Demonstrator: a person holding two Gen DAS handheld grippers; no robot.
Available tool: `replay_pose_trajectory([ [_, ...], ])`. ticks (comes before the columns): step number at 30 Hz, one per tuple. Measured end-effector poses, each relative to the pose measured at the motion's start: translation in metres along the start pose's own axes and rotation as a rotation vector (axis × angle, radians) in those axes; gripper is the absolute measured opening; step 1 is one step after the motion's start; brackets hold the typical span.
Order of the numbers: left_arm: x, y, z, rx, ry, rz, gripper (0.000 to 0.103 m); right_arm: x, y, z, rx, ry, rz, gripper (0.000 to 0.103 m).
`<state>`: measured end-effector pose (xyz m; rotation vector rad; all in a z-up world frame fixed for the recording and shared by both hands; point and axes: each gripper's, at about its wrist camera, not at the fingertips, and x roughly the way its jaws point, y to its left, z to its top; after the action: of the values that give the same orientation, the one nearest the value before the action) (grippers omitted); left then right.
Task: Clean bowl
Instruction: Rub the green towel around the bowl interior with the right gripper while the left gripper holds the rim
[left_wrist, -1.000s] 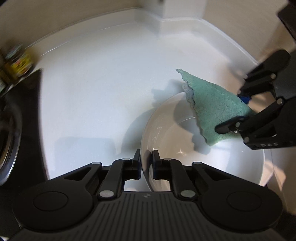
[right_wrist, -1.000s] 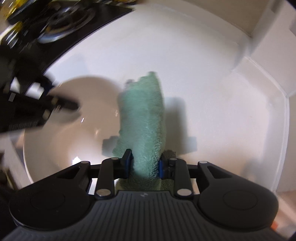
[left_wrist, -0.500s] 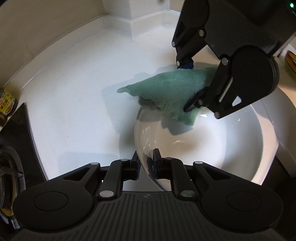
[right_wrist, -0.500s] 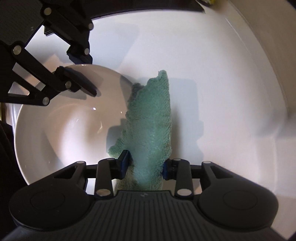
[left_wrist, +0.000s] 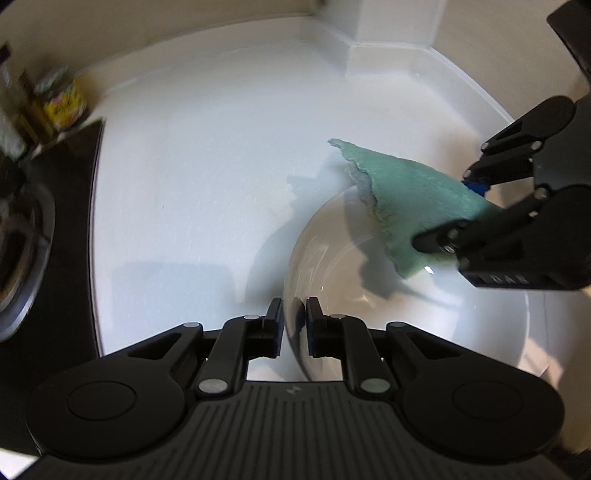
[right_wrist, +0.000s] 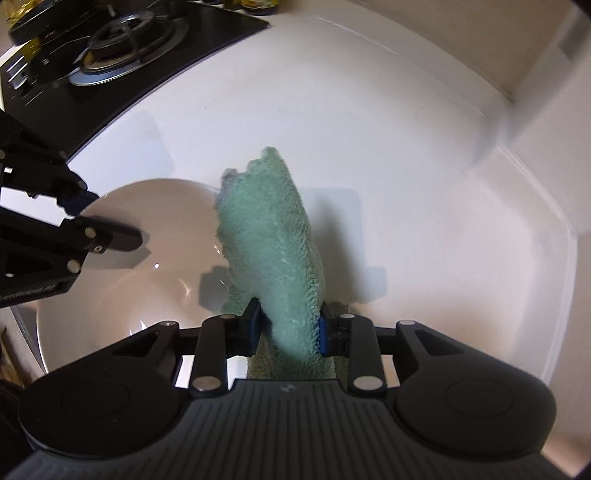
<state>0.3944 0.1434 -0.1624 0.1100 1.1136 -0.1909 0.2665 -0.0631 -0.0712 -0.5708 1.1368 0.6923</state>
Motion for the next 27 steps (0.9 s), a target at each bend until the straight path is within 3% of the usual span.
replay_pose_trajectory([
  [6, 0.005, 0.004, 0.003, 0.138, -0.016, -0.036, 0.011, -0.007, -0.002, -0.008, -0.107, 0.053, 0.046, 0.027],
  [9, 0.009, 0.004, 0.006, 0.19, -0.015, -0.04, 0.012, -0.004, 0.001, 0.002, -0.247, 0.09, 0.041, 0.028],
  [14, 0.017, 0.006, 0.01, 0.277, -0.014, -0.047, 0.013, -0.001, 0.01, 0.029, -0.369, 0.067, 0.023, 0.028],
  [18, 0.021, 0.011, 0.012, 0.273, -0.012, -0.055, 0.013, 0.004, 0.026, 0.04, -0.448, 0.055, 0.007, 0.029],
  [27, 0.03, 0.021, 0.018, 0.142, 0.005, -0.037, 0.016, 0.002, 0.005, 0.029, -0.201, 0.024, 0.037, 0.028],
])
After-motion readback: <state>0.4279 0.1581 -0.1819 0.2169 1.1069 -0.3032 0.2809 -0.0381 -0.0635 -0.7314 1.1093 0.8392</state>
